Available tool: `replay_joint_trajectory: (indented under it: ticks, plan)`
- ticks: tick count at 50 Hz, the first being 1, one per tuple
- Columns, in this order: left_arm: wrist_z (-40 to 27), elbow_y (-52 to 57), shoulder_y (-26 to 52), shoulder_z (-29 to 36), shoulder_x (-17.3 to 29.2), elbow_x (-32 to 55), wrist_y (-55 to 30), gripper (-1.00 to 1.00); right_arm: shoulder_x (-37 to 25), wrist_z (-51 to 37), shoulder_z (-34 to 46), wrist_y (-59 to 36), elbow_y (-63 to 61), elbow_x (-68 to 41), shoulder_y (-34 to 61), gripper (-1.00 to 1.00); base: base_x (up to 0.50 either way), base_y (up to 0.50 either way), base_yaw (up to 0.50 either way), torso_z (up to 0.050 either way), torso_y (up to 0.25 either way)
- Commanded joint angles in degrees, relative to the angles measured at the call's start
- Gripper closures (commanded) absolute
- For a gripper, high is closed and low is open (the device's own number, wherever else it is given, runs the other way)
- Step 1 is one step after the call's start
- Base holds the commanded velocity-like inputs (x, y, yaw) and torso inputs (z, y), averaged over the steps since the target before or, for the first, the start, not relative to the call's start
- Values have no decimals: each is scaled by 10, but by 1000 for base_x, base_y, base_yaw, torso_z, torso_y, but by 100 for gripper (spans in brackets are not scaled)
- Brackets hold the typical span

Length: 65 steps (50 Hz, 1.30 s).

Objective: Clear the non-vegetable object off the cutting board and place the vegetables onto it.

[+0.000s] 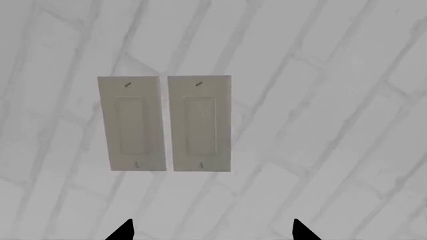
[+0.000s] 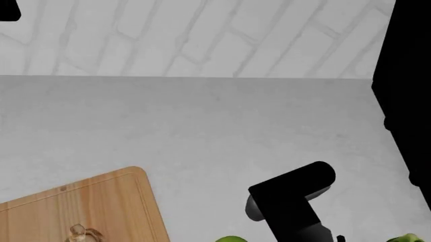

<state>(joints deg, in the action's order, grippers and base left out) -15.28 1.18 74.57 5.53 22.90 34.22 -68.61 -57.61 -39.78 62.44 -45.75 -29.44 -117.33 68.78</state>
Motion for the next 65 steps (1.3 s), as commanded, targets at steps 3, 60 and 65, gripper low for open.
replay_joint_trajectory:
  ticks: [3,60,65]
  plan:
    - [23,-3,1,-15,-13,6,10,-100,13,9,-11,3,-14,19,-11,100,0,0,0,0,0]
    - [15,0,-2,-18,-2,17,12,-100,269,-12,22,-38,15,-2,103,100,0,0,0,0,0]
    - [15,-3,0,-16,-4,17,14,-100,268,-13,29,-37,10,3,89,100,0,0,0,0,0]
